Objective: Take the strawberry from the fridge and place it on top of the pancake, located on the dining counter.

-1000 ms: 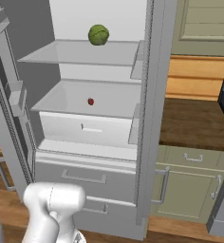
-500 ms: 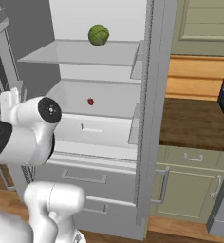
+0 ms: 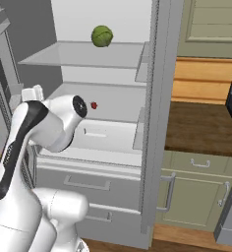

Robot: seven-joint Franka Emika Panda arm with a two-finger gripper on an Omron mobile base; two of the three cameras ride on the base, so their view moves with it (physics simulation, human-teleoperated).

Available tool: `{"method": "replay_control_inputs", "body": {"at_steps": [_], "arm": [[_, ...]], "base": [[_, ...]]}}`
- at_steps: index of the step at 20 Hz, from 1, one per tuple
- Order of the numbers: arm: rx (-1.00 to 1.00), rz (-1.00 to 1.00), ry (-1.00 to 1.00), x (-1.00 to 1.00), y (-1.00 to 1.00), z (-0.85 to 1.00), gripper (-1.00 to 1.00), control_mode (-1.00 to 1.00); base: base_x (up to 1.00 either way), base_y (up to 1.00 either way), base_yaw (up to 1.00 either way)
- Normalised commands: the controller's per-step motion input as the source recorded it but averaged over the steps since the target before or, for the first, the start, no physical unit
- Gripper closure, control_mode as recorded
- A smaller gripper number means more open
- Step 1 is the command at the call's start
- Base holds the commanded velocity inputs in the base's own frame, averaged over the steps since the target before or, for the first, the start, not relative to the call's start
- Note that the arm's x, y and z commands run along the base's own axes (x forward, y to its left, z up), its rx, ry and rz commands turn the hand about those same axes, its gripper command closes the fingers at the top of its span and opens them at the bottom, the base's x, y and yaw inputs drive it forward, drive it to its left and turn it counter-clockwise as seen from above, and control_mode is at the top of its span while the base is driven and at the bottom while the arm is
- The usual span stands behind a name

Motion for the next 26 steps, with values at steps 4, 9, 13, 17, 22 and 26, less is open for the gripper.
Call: {"method": "replay_control_inputs", "body": {"at_steps": [4,9,13,17,22,26], "arm": [[0.01,0.04,-0.04,1.0,0.0,-0.12,-1.0,-1.0],[0.02,-0.02,-0.01,0.88,0.33,-0.31,-1.0,-1.0],[0.0,-0.02,-0.01,0.42,0.75,-0.19,-1.0,-1.0],[0.0,0.0,-0.02,0.22,0.67,-0.09,-1.0,-1.0],[0.0,0.0,-0.01,0.09,0.51,-0.03,-1.0,-1.0],[0.0,0.0,0.0,0.0,0.59,-0.08,-1.0,-1.0]], "base": [[0.0,0.0,0.0],[0.0,0.0,0.0],[0.0,0.0,0.0],[0.0,0.0,0.0],[0.0,0.0,0.0],[0.0,0.0,0.0]]}}
